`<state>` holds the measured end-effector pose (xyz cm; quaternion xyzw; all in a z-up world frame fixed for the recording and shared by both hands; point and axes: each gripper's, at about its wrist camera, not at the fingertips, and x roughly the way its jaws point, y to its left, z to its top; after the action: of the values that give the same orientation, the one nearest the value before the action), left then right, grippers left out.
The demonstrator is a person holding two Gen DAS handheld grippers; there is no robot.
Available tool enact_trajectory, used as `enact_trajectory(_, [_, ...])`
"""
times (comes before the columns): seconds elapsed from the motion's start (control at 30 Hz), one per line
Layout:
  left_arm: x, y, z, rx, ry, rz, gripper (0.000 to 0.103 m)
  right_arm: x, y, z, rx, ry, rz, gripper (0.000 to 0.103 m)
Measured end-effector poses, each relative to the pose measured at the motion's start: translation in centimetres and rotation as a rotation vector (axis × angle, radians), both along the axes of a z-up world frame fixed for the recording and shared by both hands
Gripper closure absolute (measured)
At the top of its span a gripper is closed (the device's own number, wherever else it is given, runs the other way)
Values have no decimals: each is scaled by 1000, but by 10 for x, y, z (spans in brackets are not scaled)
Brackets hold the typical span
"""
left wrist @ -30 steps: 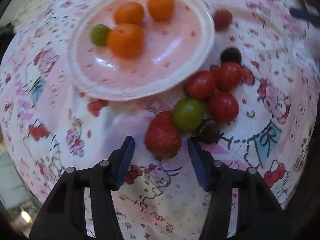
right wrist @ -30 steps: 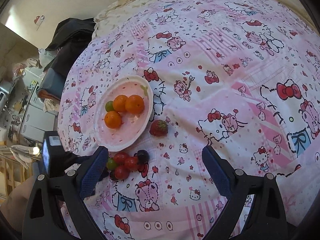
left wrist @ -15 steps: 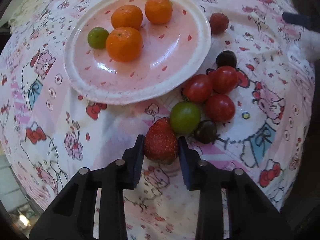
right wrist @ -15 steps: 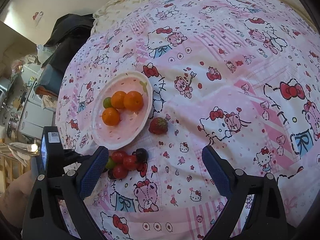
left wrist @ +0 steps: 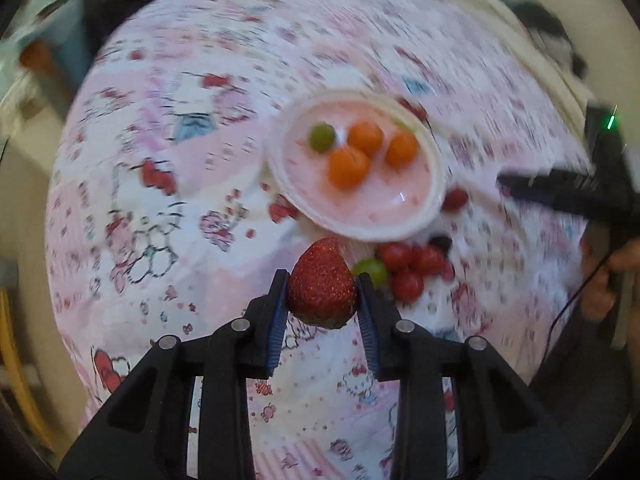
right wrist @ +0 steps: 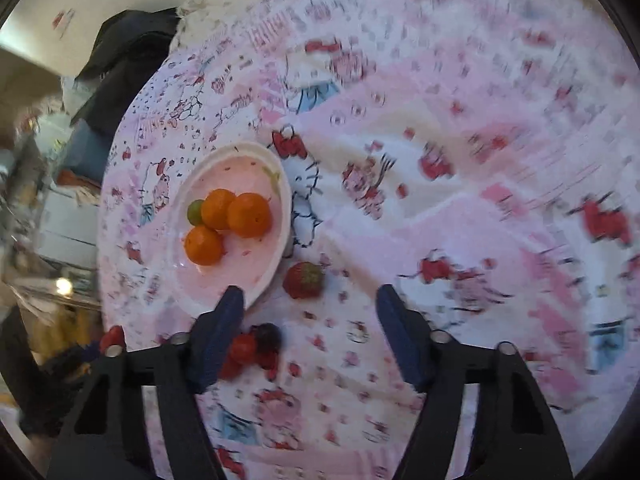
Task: Organize fruits
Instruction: 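Grasp the small strawberry with the right tool while the left tool lifts its strawberry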
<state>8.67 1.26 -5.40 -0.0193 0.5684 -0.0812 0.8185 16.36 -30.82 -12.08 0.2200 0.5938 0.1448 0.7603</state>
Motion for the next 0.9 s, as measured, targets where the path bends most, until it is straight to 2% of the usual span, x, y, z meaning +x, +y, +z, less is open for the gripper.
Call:
enact_trajectory(0.1, [0,-7,-2,-5,-39,54,74,8,3,-22,57,76,-9,50])
enact_trajectory(0.27, [-1,-17,-2,19,-77,43,74,16,17,-38,42,102,17,52])
enact_trajectory(0.43, [1,-18,-5,22,-76,30,74,24,21,-57,45,144,19,60])
enact_trajectory(0.6, [4,-19,-5,17,-77,30,74,25,24,-64,78,151,31,70])
enact_trajectory(0.9, [5,-10,-3,3,-94,66,74,19,12,-55,125,113,10,71])
